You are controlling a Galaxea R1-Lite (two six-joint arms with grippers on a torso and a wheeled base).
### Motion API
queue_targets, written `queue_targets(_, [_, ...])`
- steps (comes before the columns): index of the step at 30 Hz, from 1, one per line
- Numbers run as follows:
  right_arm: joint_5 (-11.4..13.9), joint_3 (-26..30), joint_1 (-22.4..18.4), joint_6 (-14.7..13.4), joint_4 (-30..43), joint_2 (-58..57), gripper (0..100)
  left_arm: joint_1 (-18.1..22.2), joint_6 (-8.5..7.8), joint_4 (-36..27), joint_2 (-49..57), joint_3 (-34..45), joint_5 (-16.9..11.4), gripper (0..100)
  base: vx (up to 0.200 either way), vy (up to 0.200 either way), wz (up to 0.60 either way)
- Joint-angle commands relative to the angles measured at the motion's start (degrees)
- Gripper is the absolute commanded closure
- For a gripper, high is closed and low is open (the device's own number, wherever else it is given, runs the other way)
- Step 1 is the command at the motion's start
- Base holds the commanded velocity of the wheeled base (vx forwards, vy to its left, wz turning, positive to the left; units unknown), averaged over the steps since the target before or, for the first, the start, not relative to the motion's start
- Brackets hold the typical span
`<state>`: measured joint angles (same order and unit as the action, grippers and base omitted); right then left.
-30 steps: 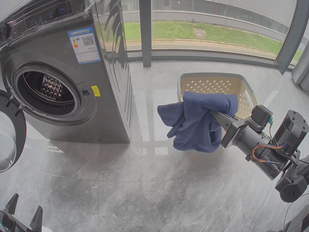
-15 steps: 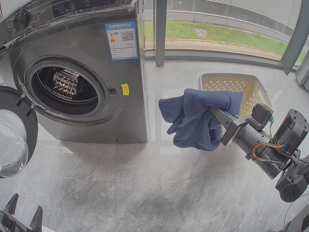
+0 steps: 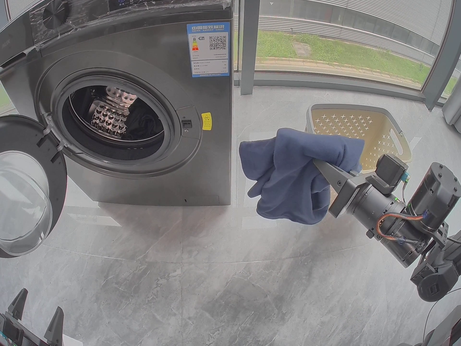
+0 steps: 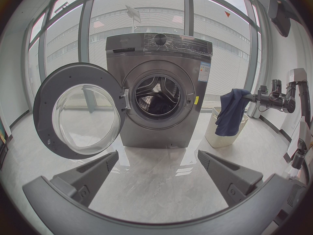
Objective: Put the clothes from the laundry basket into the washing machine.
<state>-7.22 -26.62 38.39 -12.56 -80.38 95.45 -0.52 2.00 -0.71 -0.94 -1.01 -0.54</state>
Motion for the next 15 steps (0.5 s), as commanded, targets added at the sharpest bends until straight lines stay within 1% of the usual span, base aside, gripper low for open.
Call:
queue_targets(1, [0.0,0.0,0.1,0.0,0.0,-0.1,100,0.0,0.11,0.0,0.9,0.8,0.0,0,0.000,0.000,0.00])
queue_targets(5, [0.0,0.0,0.2,0.0,0.0,-0.1,100,0.0,0.11,0.0,0.9,0.8,0.0,0,0.000,0.000,0.00])
queue_targets(15, [0.1,-0.1,0.1,0.0,0.0,-0.1,100,0.0,0.02,0.0,0.9,0.8,0.0,0,0.000,0.200,0.00])
